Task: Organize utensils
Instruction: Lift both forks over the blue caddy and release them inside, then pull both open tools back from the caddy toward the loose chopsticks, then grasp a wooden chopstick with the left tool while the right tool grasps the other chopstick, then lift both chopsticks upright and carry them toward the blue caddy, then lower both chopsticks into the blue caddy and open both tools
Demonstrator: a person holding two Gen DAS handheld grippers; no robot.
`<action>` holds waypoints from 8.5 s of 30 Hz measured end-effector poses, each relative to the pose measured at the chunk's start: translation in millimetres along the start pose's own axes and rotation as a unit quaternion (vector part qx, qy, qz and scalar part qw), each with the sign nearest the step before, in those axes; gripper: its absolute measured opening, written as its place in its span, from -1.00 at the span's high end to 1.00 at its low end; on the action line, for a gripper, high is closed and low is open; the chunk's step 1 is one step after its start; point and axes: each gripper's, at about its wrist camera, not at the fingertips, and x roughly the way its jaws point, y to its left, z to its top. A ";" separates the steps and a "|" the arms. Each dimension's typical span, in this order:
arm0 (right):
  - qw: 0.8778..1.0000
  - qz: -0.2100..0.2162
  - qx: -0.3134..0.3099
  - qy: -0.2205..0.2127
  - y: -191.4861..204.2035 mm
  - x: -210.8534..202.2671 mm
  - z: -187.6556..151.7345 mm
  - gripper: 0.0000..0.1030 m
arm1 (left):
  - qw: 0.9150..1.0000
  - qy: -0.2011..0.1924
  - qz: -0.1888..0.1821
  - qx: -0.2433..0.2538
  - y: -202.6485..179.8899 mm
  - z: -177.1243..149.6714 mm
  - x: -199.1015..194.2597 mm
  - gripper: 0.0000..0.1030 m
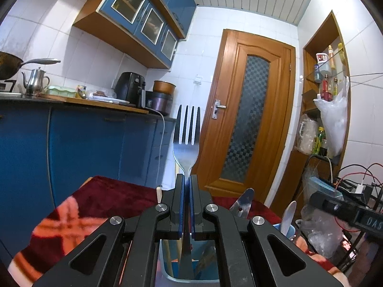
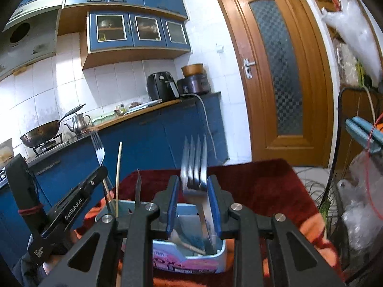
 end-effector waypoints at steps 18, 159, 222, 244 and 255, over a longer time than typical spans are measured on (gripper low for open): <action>0.999 0.020 0.027 0.018 -5.5 -15.9 -15.4 -0.11 | 0.998 0.062 0.007 0.016 -6.9 2.3 -23.8 0.83; 0.908 0.025 -0.061 0.413 27.9 -16.2 -133.2 -0.93 | 0.862 0.506 -0.033 0.027 -13.1 -107.5 -66.0 0.85; 0.984 0.059 0.029 0.165 6.4 -52.1 -47.4 0.84 | 0.980 0.185 -0.053 0.039 -27.6 2.0 -65.6 0.87; 0.999 0.005 0.006 0.032 6.3 5.2 1.2 0.84 | 0.999 0.034 0.013 -0.023 -3.6 14.1 7.2 0.87; 1.000 0.017 -0.003 -0.011 0.9 28.5 -5.0 0.84 | 1.000 0.020 0.018 0.001 -8.8 -2.8 10.0 0.87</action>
